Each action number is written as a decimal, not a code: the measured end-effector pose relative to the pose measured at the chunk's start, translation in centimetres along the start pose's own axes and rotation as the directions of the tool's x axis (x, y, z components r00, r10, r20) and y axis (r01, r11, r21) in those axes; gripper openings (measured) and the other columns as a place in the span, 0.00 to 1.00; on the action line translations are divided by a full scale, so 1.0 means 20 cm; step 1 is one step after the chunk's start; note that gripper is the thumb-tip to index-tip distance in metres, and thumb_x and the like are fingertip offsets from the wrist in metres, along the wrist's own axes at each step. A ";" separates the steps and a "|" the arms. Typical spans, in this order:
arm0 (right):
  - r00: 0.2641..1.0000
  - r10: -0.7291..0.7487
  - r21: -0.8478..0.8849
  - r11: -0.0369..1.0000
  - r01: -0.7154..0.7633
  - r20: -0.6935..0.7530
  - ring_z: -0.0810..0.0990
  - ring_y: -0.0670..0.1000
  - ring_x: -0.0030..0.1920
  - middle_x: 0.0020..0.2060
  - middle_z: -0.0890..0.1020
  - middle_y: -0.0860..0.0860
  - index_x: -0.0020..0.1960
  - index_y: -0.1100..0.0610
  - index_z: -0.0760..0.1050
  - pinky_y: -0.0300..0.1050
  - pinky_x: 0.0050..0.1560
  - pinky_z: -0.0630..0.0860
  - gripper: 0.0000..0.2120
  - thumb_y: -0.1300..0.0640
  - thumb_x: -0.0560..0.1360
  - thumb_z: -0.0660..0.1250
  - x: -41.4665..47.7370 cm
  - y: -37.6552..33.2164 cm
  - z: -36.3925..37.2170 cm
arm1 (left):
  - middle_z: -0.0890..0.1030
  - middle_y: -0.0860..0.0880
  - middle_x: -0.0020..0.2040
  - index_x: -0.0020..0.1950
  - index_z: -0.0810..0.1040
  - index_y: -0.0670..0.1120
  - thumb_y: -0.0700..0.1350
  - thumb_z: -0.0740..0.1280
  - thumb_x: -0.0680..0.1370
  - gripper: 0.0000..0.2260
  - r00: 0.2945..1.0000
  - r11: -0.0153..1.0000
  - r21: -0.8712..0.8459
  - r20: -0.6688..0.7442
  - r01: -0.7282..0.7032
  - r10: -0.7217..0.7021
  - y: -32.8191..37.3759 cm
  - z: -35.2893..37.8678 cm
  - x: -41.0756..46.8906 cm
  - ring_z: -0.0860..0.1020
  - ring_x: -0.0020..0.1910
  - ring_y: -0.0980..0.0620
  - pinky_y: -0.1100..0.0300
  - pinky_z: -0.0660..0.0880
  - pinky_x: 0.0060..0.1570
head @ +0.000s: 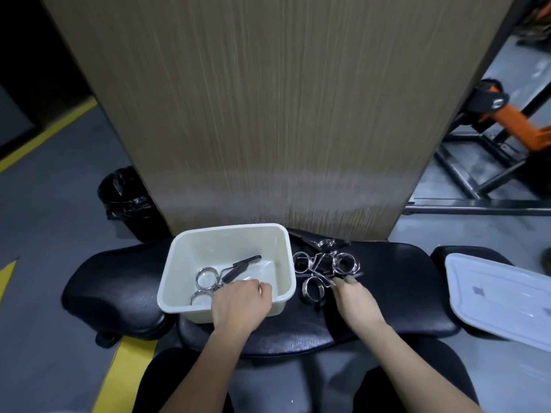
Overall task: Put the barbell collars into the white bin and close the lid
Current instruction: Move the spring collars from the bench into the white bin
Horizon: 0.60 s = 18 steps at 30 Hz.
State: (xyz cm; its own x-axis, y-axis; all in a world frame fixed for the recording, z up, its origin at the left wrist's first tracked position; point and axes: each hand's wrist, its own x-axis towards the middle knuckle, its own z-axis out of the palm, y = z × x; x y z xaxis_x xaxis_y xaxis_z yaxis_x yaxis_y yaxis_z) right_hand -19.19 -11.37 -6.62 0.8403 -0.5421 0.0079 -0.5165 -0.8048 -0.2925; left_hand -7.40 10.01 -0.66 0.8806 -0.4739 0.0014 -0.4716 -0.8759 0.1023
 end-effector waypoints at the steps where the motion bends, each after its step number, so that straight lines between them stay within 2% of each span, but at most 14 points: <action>1: 0.998 -0.051 -0.032 0.998 0.050 -0.030 0.83 0.64 0.39 0.40 0.80 0.57 0.45 0.60 0.79 0.52 0.34 0.76 0.01 0.62 0.76 0.69 0.00 -0.01 -0.01 | 0.83 0.46 0.42 0.42 0.82 0.47 0.53 0.51 0.78 0.21 1.000 1.000 -0.002 0.003 0.005 -0.005 0.00 0.00 0.00 0.78 0.41 0.44 0.55 0.66 0.37; 2: 0.995 -0.076 -0.050 0.996 0.073 -0.066 0.82 0.64 0.33 0.37 0.80 0.56 0.42 0.60 0.79 0.50 0.29 0.74 0.03 0.64 0.73 0.72 0.00 -0.03 -0.03 | 0.83 0.46 0.42 0.43 0.81 0.47 0.53 0.51 0.78 0.21 1.000 1.000 -0.008 0.006 0.010 -0.010 0.00 0.00 0.00 0.77 0.40 0.44 0.55 0.66 0.37; 4: 0.986 -0.093 -0.028 0.996 0.090 -0.142 0.81 0.64 0.30 0.35 0.79 0.55 0.42 0.60 0.79 0.50 0.26 0.73 0.04 0.62 0.75 0.72 0.02 -0.05 -0.06 | 0.83 0.46 0.42 0.43 0.81 0.47 0.53 0.51 0.78 0.21 1.000 1.000 -0.016 0.018 0.019 -0.019 0.00 -0.02 -0.01 0.74 0.38 0.45 0.55 0.66 0.37; 7: 0.958 -0.069 0.097 0.990 0.100 -0.280 0.80 0.64 0.32 0.35 0.79 0.55 0.43 0.60 0.79 0.52 0.29 0.73 0.06 0.60 0.78 0.69 0.04 -0.07 -0.11 | 0.83 0.45 0.42 0.42 0.81 0.46 0.53 0.51 0.78 0.21 0.999 0.999 -0.020 0.034 0.033 -0.032 0.01 -0.04 -0.02 0.71 0.37 0.45 0.55 0.66 0.38; 11: 0.916 0.005 0.321 0.937 0.136 -0.402 0.79 0.57 0.35 0.34 0.79 0.53 0.47 0.59 0.82 0.50 0.39 0.75 0.05 0.61 0.79 0.67 0.02 -0.10 -0.21 | 0.83 0.46 0.42 0.41 0.81 0.46 0.53 0.51 0.78 0.21 0.999 1.000 -0.022 0.038 0.021 -0.020 0.01 -0.04 -0.02 0.71 0.37 0.45 0.55 0.65 0.37; 16: 0.893 0.154 0.509 0.855 0.093 -0.422 0.80 0.52 0.35 0.33 0.79 0.51 0.43 0.57 0.80 0.47 0.42 0.75 0.09 0.59 0.81 0.64 -0.01 -0.16 -0.33 | 0.82 0.47 0.40 0.37 0.74 0.47 0.54 0.51 0.77 0.18 0.998 0.998 -0.059 0.058 0.000 0.003 -0.01 -0.04 -0.02 0.74 0.38 0.44 0.55 0.67 0.36; 18: 0.886 0.143 0.509 0.853 0.115 -0.440 0.80 0.52 0.35 0.33 0.80 0.51 0.45 0.56 0.81 0.46 0.42 0.74 0.09 0.59 0.81 0.64 -0.02 -0.18 -0.38 | 0.83 0.50 0.42 0.41 0.74 0.50 0.56 0.52 0.77 0.15 0.998 0.989 -0.145 0.064 0.005 0.005 -0.02 -0.05 -0.02 0.78 0.42 0.46 0.55 0.72 0.41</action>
State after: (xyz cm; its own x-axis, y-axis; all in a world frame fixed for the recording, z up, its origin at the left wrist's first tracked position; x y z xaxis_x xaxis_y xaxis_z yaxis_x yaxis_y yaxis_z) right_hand -18.90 -10.03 1.67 0.5981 -0.7024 0.3860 -0.2602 -0.6257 -0.7354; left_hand -7.48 10.56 0.31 0.8734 -0.4830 -0.0622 -0.4557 -0.8557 0.2451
